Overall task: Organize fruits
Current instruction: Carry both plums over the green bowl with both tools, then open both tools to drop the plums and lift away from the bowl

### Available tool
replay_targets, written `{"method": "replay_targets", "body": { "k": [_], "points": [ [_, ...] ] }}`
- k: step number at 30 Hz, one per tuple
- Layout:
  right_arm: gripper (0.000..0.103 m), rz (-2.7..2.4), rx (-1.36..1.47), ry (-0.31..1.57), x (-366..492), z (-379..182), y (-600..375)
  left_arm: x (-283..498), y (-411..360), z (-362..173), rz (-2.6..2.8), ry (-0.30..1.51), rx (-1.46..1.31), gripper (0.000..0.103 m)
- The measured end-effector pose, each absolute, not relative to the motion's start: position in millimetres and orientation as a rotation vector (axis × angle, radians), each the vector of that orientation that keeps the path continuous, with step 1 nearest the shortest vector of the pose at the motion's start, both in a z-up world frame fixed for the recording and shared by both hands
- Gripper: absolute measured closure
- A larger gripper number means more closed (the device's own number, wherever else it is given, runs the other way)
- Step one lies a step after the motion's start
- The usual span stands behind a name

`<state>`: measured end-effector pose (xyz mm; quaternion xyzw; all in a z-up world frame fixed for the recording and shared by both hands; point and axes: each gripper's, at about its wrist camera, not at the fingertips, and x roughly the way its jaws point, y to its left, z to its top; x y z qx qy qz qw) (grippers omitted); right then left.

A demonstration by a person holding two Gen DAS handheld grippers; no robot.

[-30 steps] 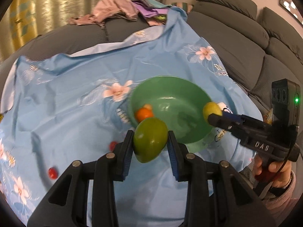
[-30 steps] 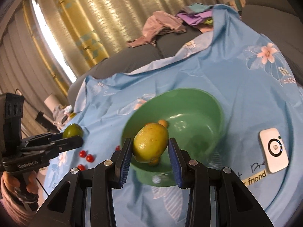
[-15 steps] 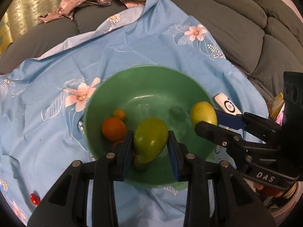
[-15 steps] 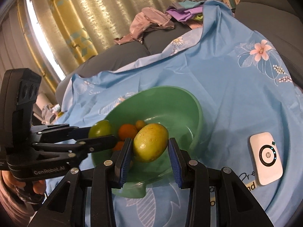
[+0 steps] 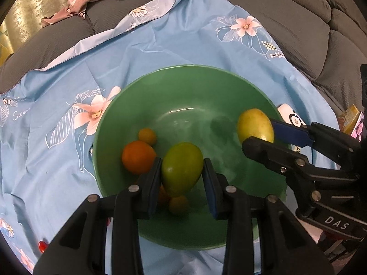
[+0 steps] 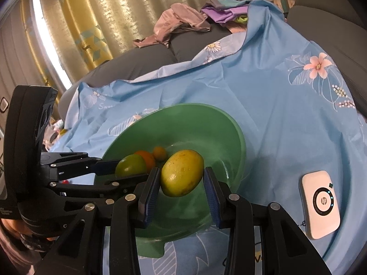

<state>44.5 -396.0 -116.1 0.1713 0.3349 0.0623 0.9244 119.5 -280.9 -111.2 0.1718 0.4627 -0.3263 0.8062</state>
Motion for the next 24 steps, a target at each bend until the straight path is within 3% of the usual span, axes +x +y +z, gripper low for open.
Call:
{"method": "replay_targets", "body": {
  "k": [3, 8, 10, 24],
  "points": [
    [0.063, 0.122, 0.343, 0.695, 46, -116, -394, 120, -281, -111, -0.694, 0.986, 0.363, 0.067],
    [0.062, 0.104, 0.335, 0.707, 47, -115, -391, 122, -276, -107, -0.659, 0.954, 0.362, 0.047],
    [0.058, 0.091, 0.333, 0.708, 47, -113, -392, 122, -272, -103, -0.658, 0.949, 0.351, 0.044],
    [0.058, 0.14, 0.372, 0.688, 14, -95, -377, 72, -195, -71, -0.551, 0.875, 0.305, 0.012]
  ]
}}
